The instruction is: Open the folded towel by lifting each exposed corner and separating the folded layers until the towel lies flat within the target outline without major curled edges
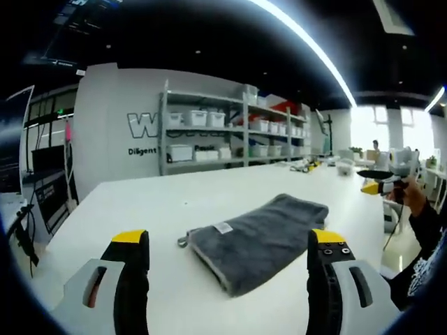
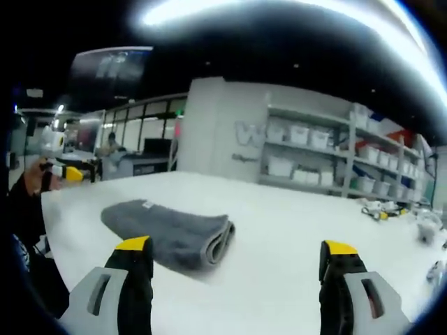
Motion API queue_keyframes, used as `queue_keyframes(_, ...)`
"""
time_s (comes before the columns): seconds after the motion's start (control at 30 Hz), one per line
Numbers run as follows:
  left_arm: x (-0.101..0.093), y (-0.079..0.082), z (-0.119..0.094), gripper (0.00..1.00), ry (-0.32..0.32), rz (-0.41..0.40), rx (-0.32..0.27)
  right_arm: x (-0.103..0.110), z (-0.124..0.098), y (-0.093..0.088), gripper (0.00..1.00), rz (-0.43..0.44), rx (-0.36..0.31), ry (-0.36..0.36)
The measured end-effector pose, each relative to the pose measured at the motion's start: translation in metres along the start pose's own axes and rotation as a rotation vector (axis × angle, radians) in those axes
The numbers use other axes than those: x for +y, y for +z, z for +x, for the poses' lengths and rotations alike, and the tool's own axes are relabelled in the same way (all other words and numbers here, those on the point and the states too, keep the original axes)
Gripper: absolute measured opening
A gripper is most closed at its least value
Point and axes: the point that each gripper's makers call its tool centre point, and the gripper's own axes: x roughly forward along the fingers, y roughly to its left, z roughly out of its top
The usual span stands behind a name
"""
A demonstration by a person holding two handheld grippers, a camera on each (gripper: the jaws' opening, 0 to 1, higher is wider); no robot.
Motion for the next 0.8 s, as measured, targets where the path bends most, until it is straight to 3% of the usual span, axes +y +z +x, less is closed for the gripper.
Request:
queue_keyframes(0.5, -0.001, 0.003, -0.002, 0.92, 0.004, 0.004, -0.002, 0.001, -0.002, -0.005, 1.00, -0.011, 0.016, 0.003)
queue_keyframes(0.8, 0.000, -0.011, 0.006, 0.92, 0.013, -0.002, 0.042, 0.002, -0.001, -0.002, 0.99, 0.019, -0.010, 0.021)
